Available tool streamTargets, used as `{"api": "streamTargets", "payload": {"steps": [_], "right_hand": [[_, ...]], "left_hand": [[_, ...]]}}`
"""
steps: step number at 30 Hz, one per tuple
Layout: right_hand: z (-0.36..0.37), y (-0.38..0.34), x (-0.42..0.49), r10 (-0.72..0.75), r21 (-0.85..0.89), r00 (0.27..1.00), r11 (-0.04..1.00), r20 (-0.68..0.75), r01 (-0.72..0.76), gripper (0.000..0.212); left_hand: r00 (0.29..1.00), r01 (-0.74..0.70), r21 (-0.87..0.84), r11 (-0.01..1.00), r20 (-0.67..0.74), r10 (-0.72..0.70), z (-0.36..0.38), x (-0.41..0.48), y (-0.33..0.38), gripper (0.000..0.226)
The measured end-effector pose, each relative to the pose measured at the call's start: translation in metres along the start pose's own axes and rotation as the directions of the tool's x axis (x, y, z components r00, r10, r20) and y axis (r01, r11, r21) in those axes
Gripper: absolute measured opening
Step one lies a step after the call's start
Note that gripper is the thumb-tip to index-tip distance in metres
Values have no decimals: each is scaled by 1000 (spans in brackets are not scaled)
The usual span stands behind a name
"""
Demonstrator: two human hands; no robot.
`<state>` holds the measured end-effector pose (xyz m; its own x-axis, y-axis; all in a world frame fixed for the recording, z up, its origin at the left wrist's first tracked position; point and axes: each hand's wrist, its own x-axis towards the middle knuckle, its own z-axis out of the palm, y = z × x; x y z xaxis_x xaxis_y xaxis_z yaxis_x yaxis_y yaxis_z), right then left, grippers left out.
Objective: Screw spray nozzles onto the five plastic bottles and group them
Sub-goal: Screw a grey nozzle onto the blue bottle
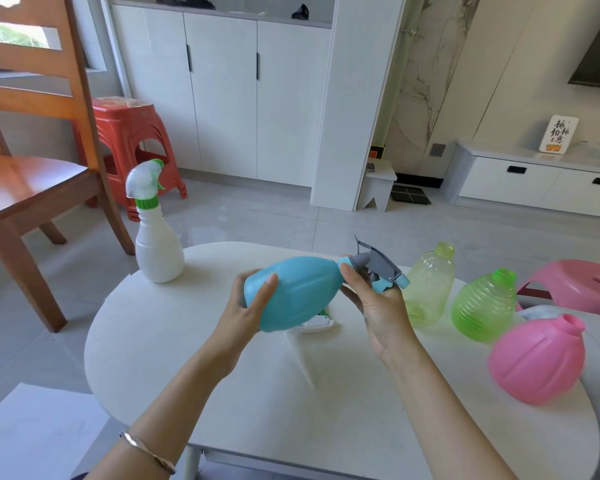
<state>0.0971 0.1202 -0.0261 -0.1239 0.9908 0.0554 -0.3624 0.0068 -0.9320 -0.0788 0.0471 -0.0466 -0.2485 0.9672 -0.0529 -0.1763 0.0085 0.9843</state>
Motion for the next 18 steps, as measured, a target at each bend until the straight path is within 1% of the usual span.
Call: {"api": "streamTargets", "payload": {"steps": [1,2,3,4,6,7,8,9,12,13,14,15,16,17,18], "right_hand": [[-1,1,0,26,21,1000,999,-17,-26,23],[-1,3,0,48,41,999,998,-23,-47,24],[0,3,-1,58,51,998,997,-22,-57,25],[0,4,-2,57,52,998,997,-19,-56,25],[1,3,-3,39,41,999,998,-12,-39,27],[1,2,-3,35,35,999,999,-11,-35,29],[1,2,-3,36,31,999,999,-9,-36,31],[1,1,-2,41,34,999,999,-5,-40,32],[1,0,-1,67,86,998,994,15,-68,28],[2,0,-2,79,105,997,991,22,-81,28],[3,1,-2,88,115,996,989,27,-91,29],[4,1,-3,91,118,995,989,28,-94,30],[4,2,-3,90,117,996,989,28,-92,31],[4,2,-4,87,115,996,989,30,-90,32],[4,2,-4,86,117,996,989,32,-89,31]], "left_hand": [[999,-31,2,1000,13,31,-1,0,0,77],[999,-31,-9,999,42,32,-3,1,-1,84],[995,-8,-22,1000,95,10,-4,2,-2,91],[987,21,-27,999,160,-16,-6,3,-3,91],[960,119,-34,992,259,-107,-8,2,-1,77],[947,181,-29,983,273,-166,-10,1,2,71],[943,204,-7,979,269,-195,-11,0,3,70],[950,183,21,983,254,-183,-12,0,2,70],[979,-2,90,996,204,-16,-16,1,-1,87],[977,-48,111,993,214,23,-16,1,-1,86],[971,-45,103,994,238,19,-16,1,-2,81],[964,23,69,997,263,-40,-15,0,0,75],[954,123,32,992,272,-127,-14,0,3,72],[943,194,14,981,274,-191,-13,-1,7,70],[938,211,10,978,279,-205,-13,-1,8,70]]}}
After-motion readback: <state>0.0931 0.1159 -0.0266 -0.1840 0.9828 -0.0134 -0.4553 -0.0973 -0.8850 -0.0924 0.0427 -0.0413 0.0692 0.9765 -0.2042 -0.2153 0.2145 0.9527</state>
